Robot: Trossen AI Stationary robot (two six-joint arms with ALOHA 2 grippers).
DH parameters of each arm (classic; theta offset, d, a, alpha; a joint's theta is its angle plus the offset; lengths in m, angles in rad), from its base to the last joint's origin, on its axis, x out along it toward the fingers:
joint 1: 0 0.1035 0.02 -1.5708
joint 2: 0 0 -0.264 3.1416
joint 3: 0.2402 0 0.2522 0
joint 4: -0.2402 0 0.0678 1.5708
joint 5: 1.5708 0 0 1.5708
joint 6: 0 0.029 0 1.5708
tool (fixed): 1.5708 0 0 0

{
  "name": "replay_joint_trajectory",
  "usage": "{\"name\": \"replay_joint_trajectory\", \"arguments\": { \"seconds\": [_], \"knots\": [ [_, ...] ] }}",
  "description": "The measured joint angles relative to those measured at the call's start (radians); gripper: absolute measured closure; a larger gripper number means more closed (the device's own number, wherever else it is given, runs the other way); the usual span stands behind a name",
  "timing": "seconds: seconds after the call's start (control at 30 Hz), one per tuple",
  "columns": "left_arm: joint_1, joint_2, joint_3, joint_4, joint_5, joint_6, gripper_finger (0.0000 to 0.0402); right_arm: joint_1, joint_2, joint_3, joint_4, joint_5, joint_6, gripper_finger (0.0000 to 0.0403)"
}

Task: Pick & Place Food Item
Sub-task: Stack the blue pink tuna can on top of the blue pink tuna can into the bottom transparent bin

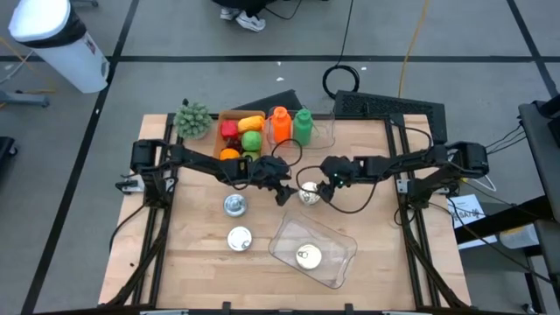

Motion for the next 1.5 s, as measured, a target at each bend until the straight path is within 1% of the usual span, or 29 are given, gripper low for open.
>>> {"name": "replay_joint_trajectory", "arguments": {
  "seconds": [0.23,0.4,0.6,0.8,0.9,1.0,1.17,1.3,1.4,1.5],
  "knots": [
    [-0.01,0.0,0.0,-0.014,-0.002,0.005,0.0092,-0.015,-0.032,-0.001,-0.06,0.031,0.014,0.0138],
    [-0.008,0.0,0.0,-0.015,-0.017,0.005,0.0092,-0.016,-0.032,0.001,-0.143,0.121,0.04,0.0146],
    [-0.01,0.0,0.0,-0.015,-0.017,0.001,0.0092,-0.033,-0.034,0.004,-0.252,0.183,0.1,0.0161],
    [-0.009,0.0,0.0,-0.021,-0.017,-0.001,0.0092,-0.056,-0.041,0.003,-0.327,0.183,0.114,0.0174],
    [-0.009,0.0,0.001,-0.021,-0.017,-0.002,0.0092,-0.062,-0.061,0.002,-0.332,0.172,0.111,0.018],
    [-0.009,0.0,0.001,-0.021,-0.017,-0.002,0.0092,-0.062,-0.112,-0.002,-0.333,0.122,0.077,0.0183],
    [-0.009,0.0,0.001,-0.021,-0.017,0.001,0.0092,-0.072,-0.189,-0.004,-0.32,0.034,-0.063,0.0175],
    [-0.009,0.0,0.001,-0.021,-0.017,0.005,0.0092,-0.095,-0.202,-0.004,-0.32,-0.077,-0.1,0.0146],
    [-0.009,0.0,0.001,-0.018,-0.017,0.007,0.0092,-0.113,-0.202,-0.002,-0.303,-0.132,-0.12,0.0116],
    [-0.009,-0.001,0.001,-0.018,-0.017,0.012,0.0092,-0.126,-0.201,0.025,-0.296,-0.16,-0.14,0.0096]
  ]
}}
